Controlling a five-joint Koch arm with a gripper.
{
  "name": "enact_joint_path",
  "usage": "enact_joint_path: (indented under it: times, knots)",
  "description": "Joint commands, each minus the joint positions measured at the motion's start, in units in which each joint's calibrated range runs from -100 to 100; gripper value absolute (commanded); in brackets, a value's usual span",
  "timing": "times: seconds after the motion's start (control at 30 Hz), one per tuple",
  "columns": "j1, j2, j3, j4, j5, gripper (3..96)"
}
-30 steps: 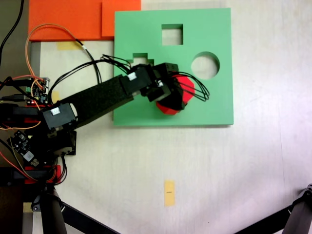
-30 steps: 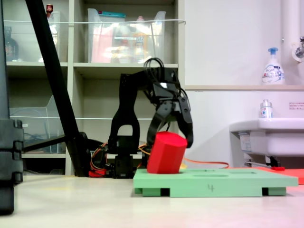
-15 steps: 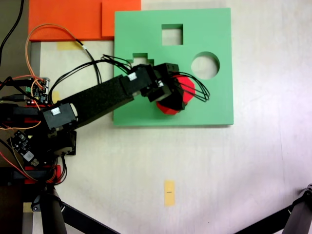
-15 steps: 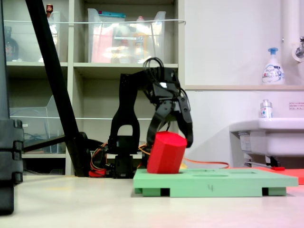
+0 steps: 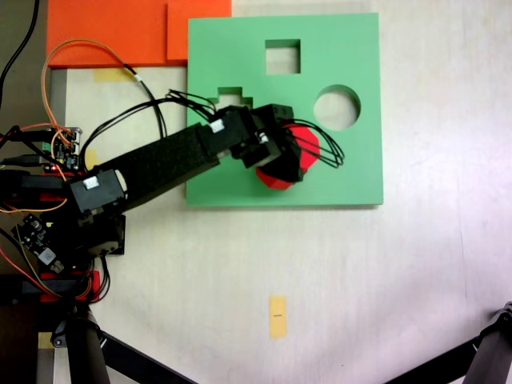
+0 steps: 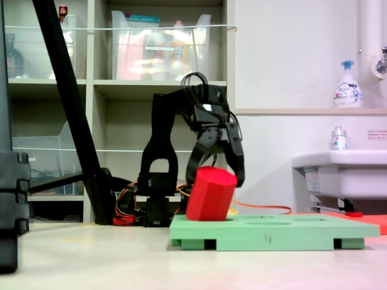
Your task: Put the octagonal pillar block into the corresponding hole
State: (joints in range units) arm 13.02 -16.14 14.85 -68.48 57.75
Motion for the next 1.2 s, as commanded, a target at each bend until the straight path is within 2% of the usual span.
enact_joint_path:
  times: [0.03, 0.57, 1.2]
  knots:
    - [-0.54, 0.08, 2.6, -0.13, -0.44, 33.9]
    - [-1.07, -12.91, 1.51, -1.09, -1.37, 33.9]
    - [-1.47, -18.91, -9.16, 13.83, -2.69, 33.8]
